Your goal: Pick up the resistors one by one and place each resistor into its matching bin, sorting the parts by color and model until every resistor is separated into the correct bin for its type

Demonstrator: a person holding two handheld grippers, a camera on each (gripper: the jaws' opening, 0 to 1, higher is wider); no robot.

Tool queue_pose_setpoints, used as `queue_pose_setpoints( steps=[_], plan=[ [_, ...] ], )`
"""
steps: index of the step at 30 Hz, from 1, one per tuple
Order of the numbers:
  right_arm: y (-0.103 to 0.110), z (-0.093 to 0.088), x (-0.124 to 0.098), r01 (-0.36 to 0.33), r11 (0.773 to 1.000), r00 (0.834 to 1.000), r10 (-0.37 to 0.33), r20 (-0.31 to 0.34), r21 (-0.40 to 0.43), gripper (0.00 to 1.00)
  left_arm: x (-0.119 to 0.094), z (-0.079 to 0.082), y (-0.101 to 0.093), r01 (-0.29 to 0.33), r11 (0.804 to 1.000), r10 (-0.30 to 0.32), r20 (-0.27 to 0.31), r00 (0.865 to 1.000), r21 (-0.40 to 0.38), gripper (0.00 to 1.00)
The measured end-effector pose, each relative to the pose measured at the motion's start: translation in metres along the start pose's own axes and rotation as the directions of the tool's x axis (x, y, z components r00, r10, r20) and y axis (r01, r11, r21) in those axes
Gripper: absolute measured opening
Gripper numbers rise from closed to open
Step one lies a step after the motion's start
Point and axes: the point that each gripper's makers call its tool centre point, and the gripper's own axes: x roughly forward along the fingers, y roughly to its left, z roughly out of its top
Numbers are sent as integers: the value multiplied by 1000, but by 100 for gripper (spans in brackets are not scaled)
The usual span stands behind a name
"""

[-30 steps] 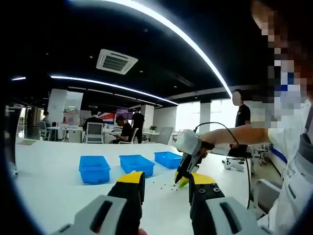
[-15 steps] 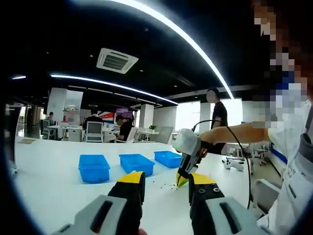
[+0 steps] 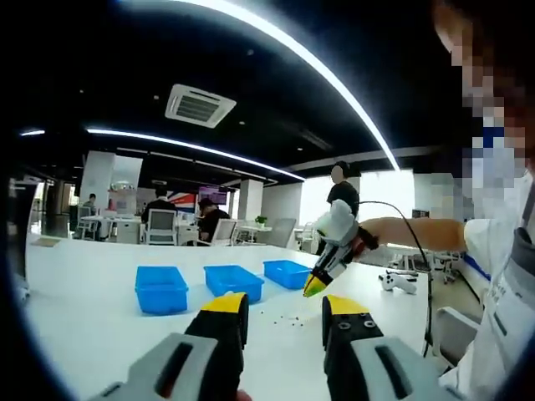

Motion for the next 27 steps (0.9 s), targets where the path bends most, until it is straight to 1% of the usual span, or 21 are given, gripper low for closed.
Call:
queue_pose_setpoints(
  steps=[2,4,5,7,10,12,13,14,16,17,18,19,20,22,23,24,25,26,27],
  plan=[
    [-3,2,-14,28,999,997,-30,70,31,5,1,0,-1,1,1000,-1,0,1000,0,37],
    [-6,5,-28,53,997,988,-60,141,49,5,1,0,-1,2,1000,-2,0,1000,-1,37],
    [-6,6,-35,66,996,981,-75,180,55,5,1,0,-2,2,1000,-2,0,1000,-1,37],
    [-8,6,-50,93,993,966,-109,236,78,5,1,-1,-2,0,1000,0,-3,1000,-1,37],
    [-7,3,-70,132,986,939,-157,307,98,5,1,-2,0,-9,1000,9,-5,1000,-4,38],
    [-4,3,-86,146,982,911,-182,371,123,5,1,-2,1,-12,1000,12,-4,1000,-6,38],
    [-1,1,-93,160,980,899,-195,391,120,5,1,-2,2,-14,1000,14,-3,1000,-6,38],
    [-1,0,-101,178,975,882,-217,418,129,5,1,-1,2,-15,1000,15,-2,1000,-5,38],
    [4,-3,-113,193,970,855,-241,458,150,5,3,-2,0,-13,1000,13,-3,1000,-5,38],
    [9,-6,-120,196,966,834,-256,488,171,5,3,-3,0,-12,1000,12,-4,1000,-5,38],
    [13,-8,-125,195,962,823,-266,503,189,5,3,-3,-1,-11,1000,11,-6,1000,-5,38],
    [14,-10,-132,205,957,799,-284,530,203,5,4,-3,-1,-10,1000,10,-7,1000,-5,38],
    [16,-11,-135,210,955,788,-293,541,212,5,4,-4,-1,-9,1000,9,-8,1000,-4,38],
    [20,-16,-144,220,947,753,-318,576,235,5,4,-4,0,-8,1000,8,-8,1000,-5,38],
    [20,-22,-148,239,936,733,-348,585,257,5,4,-4,0,-7,1000,7,-9,1000,-5,38],
    [21,-25,-150,242,933,726,-356,588,266,5,4,-4,1,-9,1000,9,-9,1000,-6,38],
    [23,-28,-155,247,926,701,-374,607,285,5,4,-4,1,-10,1000,10,-10,1000,-5,38],
    [26,-32,-157,246,925,696,-376,611,290,5,4,-5,1,-10,1000,10,-12,1000,-5,38],
    [29,-34,-159,244,924,687,-380,620,296,5,4,-6,2,-10,1000,10,-15,1000,-6,38]
  ],
)
